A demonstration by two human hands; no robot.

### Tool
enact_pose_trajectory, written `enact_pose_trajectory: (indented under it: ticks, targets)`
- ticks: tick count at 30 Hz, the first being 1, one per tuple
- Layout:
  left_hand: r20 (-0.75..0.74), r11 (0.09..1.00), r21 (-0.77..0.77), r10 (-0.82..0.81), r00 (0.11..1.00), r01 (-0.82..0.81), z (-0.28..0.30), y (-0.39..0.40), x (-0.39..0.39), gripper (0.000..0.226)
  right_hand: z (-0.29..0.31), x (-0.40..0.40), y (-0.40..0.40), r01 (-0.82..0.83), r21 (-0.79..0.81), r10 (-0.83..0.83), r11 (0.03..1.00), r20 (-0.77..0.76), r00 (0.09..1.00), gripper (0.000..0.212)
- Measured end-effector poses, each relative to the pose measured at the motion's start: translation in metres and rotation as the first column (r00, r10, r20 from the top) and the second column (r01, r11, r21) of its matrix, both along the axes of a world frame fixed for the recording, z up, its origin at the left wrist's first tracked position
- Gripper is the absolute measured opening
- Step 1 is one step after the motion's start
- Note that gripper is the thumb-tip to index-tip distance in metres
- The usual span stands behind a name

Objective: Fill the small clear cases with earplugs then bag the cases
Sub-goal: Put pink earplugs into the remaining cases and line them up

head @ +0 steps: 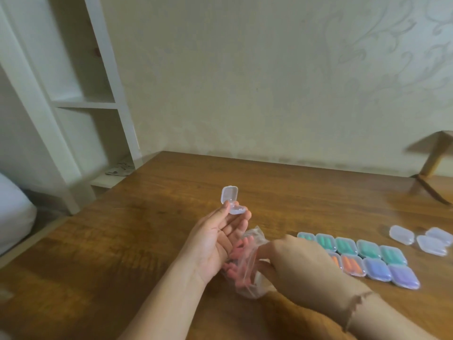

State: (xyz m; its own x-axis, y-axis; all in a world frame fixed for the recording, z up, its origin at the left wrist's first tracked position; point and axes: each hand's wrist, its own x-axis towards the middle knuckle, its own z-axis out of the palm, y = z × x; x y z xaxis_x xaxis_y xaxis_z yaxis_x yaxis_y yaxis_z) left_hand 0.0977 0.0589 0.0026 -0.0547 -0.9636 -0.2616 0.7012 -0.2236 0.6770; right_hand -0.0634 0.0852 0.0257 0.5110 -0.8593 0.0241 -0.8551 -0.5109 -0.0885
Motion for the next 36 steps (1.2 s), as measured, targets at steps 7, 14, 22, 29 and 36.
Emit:
enact_pose_trajectory:
  ticks: [7,14,22,29,36]
  targets:
    - [0.090,1.000,0.020,-0.004,0.996,0.002,-0.001,-0.001,-0.002,0.023,-0.016,0.011,0.001,0.136,-0.101,-0.137,0.986,-0.007,0.991,0.033]
    - [0.144,0.999,0.025,-0.032,0.989,0.028,0.000,0.001,-0.003,0.022,-0.016,0.015,0.001,0.168,-0.060,-0.165,0.984,0.049,0.985,0.032]
    - [0.036,0.995,0.010,-0.097,0.995,0.096,-0.001,0.003,-0.001,0.049,0.052,-0.035,0.001,0.060,0.198,-0.082,0.978,0.106,0.991,0.031]
    - [-0.004,0.961,-0.052,-0.272,0.962,0.272,0.000,0.009,-0.005,0.050,0.052,-0.039,-0.015,0.034,0.223,-0.144,0.974,0.498,0.855,0.022]
    - [0.041,0.930,-0.088,-0.353,0.935,0.356,-0.001,0.011,-0.003,0.050,0.022,-0.018,-0.018,0.196,0.027,-0.181,0.980,0.529,0.829,0.033]
